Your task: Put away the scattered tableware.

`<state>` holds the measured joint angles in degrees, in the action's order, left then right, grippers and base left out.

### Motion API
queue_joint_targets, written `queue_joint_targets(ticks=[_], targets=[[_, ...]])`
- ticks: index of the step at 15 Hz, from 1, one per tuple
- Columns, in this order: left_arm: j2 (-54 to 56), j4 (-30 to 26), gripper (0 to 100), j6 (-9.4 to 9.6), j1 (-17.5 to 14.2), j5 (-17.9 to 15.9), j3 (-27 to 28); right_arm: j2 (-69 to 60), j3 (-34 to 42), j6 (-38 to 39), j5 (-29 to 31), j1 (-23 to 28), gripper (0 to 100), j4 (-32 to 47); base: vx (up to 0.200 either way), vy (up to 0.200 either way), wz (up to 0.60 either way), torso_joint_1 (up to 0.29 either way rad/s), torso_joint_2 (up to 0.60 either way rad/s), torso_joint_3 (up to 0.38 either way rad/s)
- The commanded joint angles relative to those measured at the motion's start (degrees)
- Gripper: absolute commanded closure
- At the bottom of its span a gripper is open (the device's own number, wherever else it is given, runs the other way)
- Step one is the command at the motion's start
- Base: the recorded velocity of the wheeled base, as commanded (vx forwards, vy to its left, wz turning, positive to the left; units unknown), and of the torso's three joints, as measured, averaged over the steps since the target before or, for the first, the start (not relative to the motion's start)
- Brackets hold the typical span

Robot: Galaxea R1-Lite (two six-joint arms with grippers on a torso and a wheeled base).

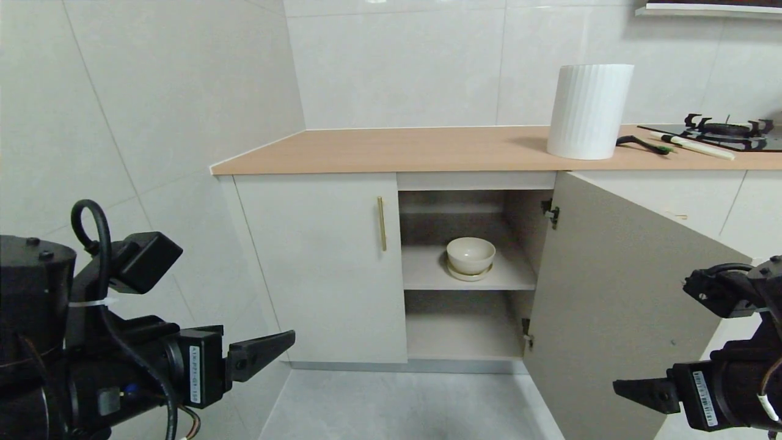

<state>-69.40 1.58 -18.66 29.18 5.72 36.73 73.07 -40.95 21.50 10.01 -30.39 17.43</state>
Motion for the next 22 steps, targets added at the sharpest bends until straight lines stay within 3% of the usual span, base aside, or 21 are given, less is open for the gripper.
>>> queue_joint_targets(ticks=[1, 5, 6, 8, 13, 16, 20, 22], targets=[[0.0, 0.0, 0, -0.06, 0.1, 0.0, 0.0, 0.0, 0.0, -0.4, 1.0, 0.4, 0, 0.1, 0.000, -0.200, 0.00, 0.002, 0.00, -0.002], [0.1, 0.1, 0, -0.06, 0.0, 0.0, -0.5, 0.1, -1.4, -2.0, 4.6, 7.0, 0, 0.4, 0.000, 0.000, 0.00, 0.000, 0.00, 0.000], [0.0, 0.1, 0, -0.06, 0.0, -0.1, -0.5, -0.9, -2.4, -6.9, 4.9, 14.1, 0, 1.7, 0.000, 0.000, 0.00, 0.000, 0.00, 0.000], [0.0, 0.1, 0, -0.06, 0.0, -0.1, -0.5, -1.1, -3.3, -12.0, 4.9, 22.7, 0, 2.3, 0.000, 0.000, 0.00, 0.000, 0.00, 0.000], [0.0, 0.1, 0, -0.06, 0.0, -0.1, -0.5, -0.4, -5.9, -19.0, 4.5, 37.7, 0, 2.0, 0.000, 0.000, 0.00, 0.000, 0.00, 0.000], [0.0, 0.1, 0, -0.14, 0.0, -0.1, -0.5, 4.6, -6.0, -18.8, 4.4, 40.4, 0, -3.5, 0.000, 0.000, 0.00, 0.000, 0.00, 0.000], [0.0, 0.1, 0, -0.14, 0.0, -0.1, -0.3, 13.4, -4.3, -14.5, 3.4, 40.4, 0, -13.0, 0.000, 0.000, 0.00, 0.000, 0.00, 0.000], [0.0, 0.1, 0, -0.23, 0.0, -0.1, -0.3, 14.6, -4.0, -14.1, 2.9, 40.3, 0, -14.1, 0.000, 0.000, 0.00, 0.000, 0.00, 0.000]])
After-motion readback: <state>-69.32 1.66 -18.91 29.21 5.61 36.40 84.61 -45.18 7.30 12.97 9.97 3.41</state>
